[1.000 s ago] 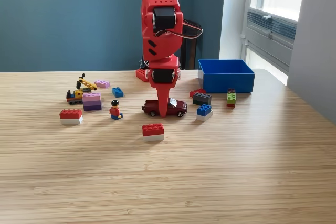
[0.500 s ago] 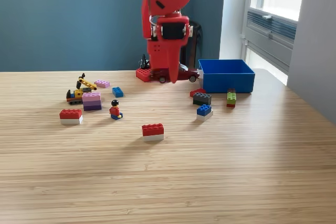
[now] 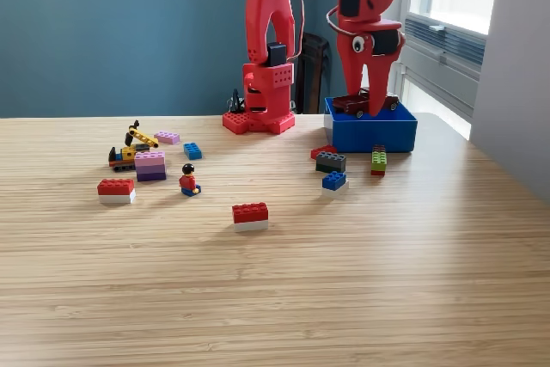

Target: Grasp a lego block and put it in the bin.

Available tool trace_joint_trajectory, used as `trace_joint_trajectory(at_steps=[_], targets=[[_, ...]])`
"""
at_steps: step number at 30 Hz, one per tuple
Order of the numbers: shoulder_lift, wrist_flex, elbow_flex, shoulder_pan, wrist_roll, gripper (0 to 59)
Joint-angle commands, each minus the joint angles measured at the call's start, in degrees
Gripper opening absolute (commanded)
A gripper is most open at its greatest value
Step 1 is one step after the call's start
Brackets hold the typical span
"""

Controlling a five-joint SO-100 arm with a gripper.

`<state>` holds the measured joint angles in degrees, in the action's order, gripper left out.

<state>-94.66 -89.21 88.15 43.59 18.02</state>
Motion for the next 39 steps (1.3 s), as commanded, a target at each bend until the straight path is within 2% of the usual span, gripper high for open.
trace_joint_trajectory(at_steps=[1, 12, 20, 22, 25, 28, 34, 39], targets=[[-6.06, -2.64, -1.14, 10.28, 1.41, 0.0], [-6.06, -6.68, 2.90, 27.42, 6.42, 0.0], [-5.98, -6.68, 5.01, 28.39, 5.27, 0.3], [-5.62, -6.68, 5.01, 28.39, 4.22, 7.2], [-5.98, -6.68, 4.83, 28.30, 4.04, 22.1], [-5.98, -6.68, 4.66, 27.77, 3.96, 32.1], [-5.54, -6.59, 3.69, 24.61, 2.20, 33.3], [-5.54, -6.59, 1.14, 19.16, 0.97, 28.3]])
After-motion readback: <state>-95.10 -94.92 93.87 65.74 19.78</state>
